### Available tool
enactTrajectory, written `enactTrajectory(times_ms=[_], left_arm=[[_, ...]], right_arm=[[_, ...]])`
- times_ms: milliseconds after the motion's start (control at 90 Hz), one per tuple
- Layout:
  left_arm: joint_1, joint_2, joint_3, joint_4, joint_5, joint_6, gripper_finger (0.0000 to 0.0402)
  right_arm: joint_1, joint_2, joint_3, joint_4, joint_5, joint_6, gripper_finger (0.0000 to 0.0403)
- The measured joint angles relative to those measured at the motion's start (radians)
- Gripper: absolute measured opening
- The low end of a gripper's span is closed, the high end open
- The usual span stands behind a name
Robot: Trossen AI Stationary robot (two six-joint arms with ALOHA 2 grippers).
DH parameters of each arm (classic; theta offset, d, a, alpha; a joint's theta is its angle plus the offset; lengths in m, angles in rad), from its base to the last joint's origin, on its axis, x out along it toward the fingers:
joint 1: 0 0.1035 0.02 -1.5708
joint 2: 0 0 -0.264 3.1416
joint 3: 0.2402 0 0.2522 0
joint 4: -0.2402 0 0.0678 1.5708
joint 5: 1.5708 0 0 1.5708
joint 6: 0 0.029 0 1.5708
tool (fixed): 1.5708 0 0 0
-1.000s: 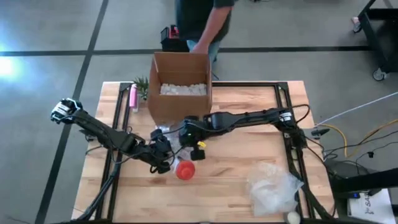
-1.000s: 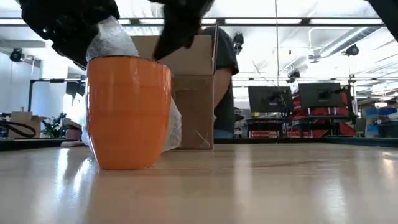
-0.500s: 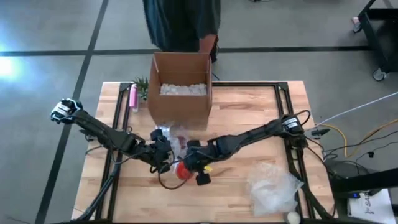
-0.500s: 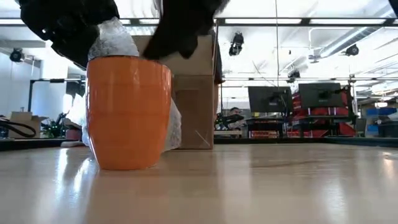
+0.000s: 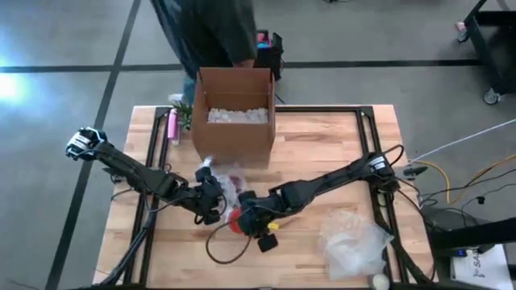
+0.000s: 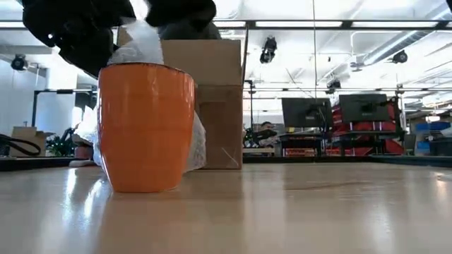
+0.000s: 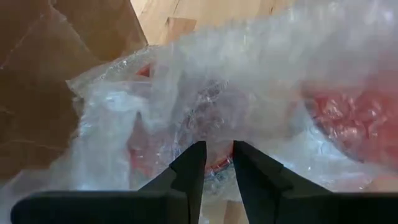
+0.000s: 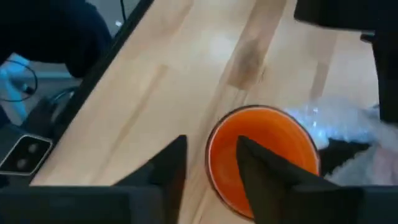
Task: Wrap mug
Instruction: Move the orange mug to the middle right of the table
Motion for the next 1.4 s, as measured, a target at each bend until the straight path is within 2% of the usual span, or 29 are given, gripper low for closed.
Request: enactTrajectory(times_ms=[89,200,456,622,800,856,989,1144,1267,1400], left_arm=[[0.0,0.0,0.0,0.001,0.0,0.0,0.0075],[0.0,0.0,0.0,0.0,0.0,0.0,0.0075],[0.001,0.0,0.0,0.005,0.0,0.0,0.0075],[0.0,0.001,0.0,0.006,0.0,0.0,0.0075],[0.0,0.001,0.0,0.007,0.0,0.0,0.0075],[0.0,0.001,0.0,0.007,0.0,0.0,0.0075],[0.0,0.001,0.0,0.007,0.0,0.0,0.0075],[0.0,0.001,0.0,0.005,0.0,0.0,0.0075],[0.0,0.001,0.0,0.005,0.0,0.0,0.0075],[0.0,0.001,0.0,0.005,0.0,0.004,0.0075]], right_arm=[[-0.002,0.02,-0.003,0.003,0.04,0.0,0.0185],[-0.001,0.04,-0.007,-0.012,0.051,-0.01,0.0195],[0.008,0.098,-0.008,-0.043,0.075,-0.042,0.0172],[0.009,0.114,-0.007,-0.038,0.131,-0.114,0.0125],[0.008,0.114,-0.007,-0.051,0.121,-0.181,0.0025],[0.007,0.113,-0.003,-0.089,0.136,-0.18,0.0011],[0.007,0.101,0.029,-0.222,0.164,-0.093,0.0008],[0.013,0.037,0.016,-0.397,0.127,0.045,0.0004],[0.02,-0.057,-0.086,-0.446,0.125,0.124,0.0003],[0.006,-0.196,-0.265,-0.437,0.139,0.215,0.0002]])
